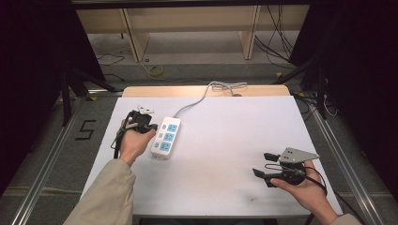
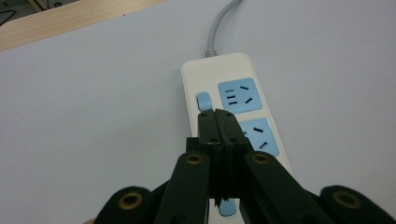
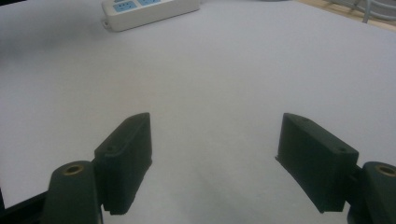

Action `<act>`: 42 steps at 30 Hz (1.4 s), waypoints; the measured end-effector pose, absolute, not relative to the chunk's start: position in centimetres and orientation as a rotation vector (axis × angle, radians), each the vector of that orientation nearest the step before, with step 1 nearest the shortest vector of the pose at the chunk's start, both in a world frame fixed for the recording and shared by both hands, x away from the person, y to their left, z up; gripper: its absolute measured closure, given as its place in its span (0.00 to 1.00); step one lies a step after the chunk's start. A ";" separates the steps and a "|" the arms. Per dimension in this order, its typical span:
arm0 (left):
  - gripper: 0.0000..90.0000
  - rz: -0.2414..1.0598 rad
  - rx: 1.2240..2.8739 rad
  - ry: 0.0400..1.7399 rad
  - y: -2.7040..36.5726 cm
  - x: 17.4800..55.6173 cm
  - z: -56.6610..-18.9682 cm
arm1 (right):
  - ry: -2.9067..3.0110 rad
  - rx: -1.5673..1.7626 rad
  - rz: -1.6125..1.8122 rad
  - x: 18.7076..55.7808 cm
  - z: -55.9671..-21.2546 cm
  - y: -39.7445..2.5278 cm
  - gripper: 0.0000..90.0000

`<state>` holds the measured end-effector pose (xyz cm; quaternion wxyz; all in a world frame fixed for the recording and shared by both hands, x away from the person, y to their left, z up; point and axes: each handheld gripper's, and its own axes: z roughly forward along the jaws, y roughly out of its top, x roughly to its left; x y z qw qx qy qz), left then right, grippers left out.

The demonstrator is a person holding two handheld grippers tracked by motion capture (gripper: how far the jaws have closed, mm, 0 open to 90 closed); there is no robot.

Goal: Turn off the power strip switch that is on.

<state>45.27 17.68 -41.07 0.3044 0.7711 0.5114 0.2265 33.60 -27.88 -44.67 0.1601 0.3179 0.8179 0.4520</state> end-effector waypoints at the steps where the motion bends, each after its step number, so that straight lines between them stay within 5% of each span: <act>1: 1.00 0.600 2.047 1.353 17.7 45.4 -41.2 | 2.336 0.908 1.292 33.6 -44.7 -27.9 0.30; 42: 1.00 0.588 2.124 1.371 17.0 47.5 -42.2 | 2.345 0.913 1.288 33.7 -44.8 -27.9 0.29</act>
